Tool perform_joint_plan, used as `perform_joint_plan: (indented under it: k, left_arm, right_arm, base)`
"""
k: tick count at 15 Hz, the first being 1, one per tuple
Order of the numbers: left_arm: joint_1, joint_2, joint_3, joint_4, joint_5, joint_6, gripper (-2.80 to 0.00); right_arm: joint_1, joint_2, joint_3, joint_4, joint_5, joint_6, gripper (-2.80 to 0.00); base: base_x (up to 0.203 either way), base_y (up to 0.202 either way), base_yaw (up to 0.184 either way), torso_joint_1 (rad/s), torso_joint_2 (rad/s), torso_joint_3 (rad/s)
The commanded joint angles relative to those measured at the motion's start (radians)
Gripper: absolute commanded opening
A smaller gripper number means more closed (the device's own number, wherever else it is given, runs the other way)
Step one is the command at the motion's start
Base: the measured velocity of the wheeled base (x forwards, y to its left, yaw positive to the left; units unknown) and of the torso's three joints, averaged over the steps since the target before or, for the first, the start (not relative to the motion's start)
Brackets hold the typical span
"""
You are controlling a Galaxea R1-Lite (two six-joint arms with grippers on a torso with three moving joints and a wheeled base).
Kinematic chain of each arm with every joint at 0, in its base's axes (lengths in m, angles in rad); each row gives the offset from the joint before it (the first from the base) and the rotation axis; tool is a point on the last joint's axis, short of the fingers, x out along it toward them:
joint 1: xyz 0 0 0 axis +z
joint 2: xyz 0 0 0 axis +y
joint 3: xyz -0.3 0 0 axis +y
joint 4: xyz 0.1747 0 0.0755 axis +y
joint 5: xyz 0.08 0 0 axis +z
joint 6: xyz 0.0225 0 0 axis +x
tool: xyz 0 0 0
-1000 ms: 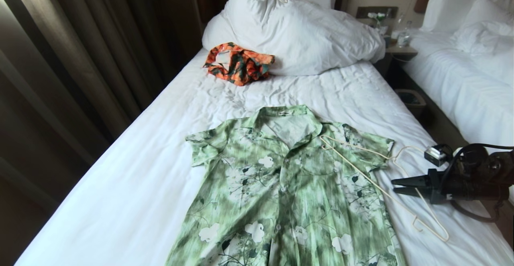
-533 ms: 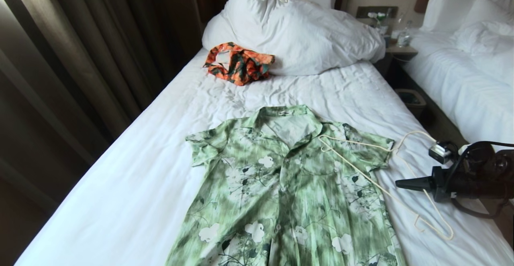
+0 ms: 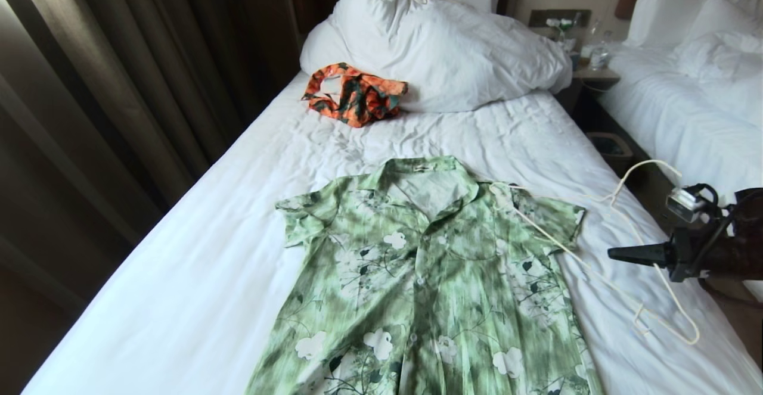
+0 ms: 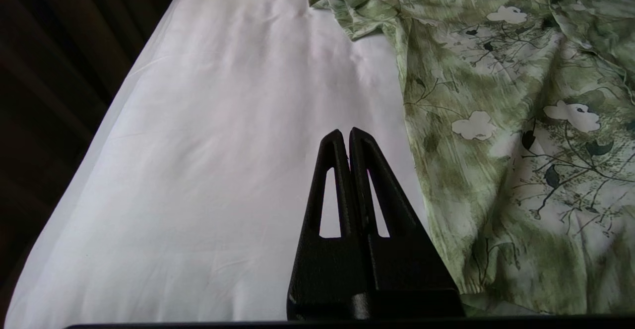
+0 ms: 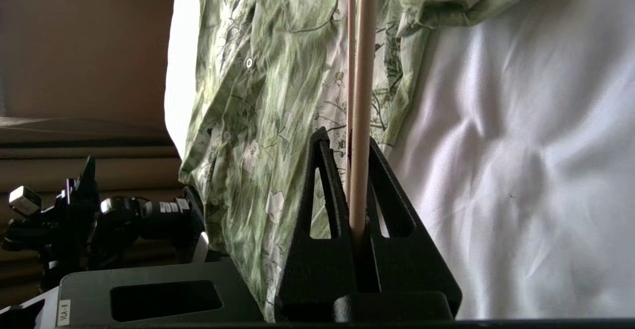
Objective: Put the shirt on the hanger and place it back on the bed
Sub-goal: Lift the shirt and hanger
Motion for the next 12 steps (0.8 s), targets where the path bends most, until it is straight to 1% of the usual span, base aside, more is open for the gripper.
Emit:
perform_joint_plan:
  k: [1,3,5,6,7,8,9,10,12]
  left_arm:
    - [0.000,-0.002,0.000,0.000,-0.001,0.000,-2.80]
    - [0.001,-0.002,0.000,0.000,0.000,0.000,-2.80]
    - [0.000,-0.002,0.000,0.000,-0.001,0.000,-2.80]
    - [0.000,-0.002,0.000,0.000,-0.014,0.000,-2.80]
    - [0.000,-0.002,0.000,0.000,-0.097,0.000,-2.80]
    - [0.000,-0.002,0.000,0.000,-0.130,0.000,-2.80]
    - [0.000,-0.002,0.000,0.000,-0.085,0.000,-2.80]
    - [0.000,-0.002,0.000,0.000,-0.008,0.000,-2.80]
    - [0.000,-0.002,0.000,0.000,0.000,0.000,-2.80]
  right_arm:
    - [-0.013,-0.107,-0.001,0.000,-0.010,-0.006,-2.80]
    - [-0.026,-0.143,-0.010,0.001,-0.018,-0.051,-2.80]
    - [-0.030,-0.165,-0.025,0.019,-0.019,-0.153,-2.80]
    - [-0.030,-0.177,-0.032,0.041,-0.019,-0.218,-2.80]
    - [-0.025,-0.200,-0.035,0.056,-0.019,-0.247,-2.80]
    - [-0.013,-0.222,-0.036,0.057,-0.019,-0.253,-2.80]
    - [0.002,-0.244,-0.036,0.053,-0.020,-0.256,-2.80]
    - [0.012,-0.265,-0.035,0.047,-0.024,-0.257,-2.80]
    - [0.054,-0.309,-0.033,0.042,-0.061,-0.280,-2.80]
  base:
    - [0.000,0.000,0.000,0.000,0.00,0.000]
    - [0.000,0.000,0.000,0.000,0.00,0.000]
    - [0.000,0.000,0.000,0.000,0.00,0.000]
    - [0.000,0.000,0.000,0.000,0.00,0.000]
    - [0.000,0.000,0.000,0.000,0.00,0.000]
    - [0.000,0.000,0.000,0.000,0.00,0.000]
    - [0.000,0.000,0.000,0.000,0.00,0.000]
    - [0.000,0.000,0.000,0.000,0.00,0.000]
    - [0.000,0.000,0.000,0.000,0.00,0.000]
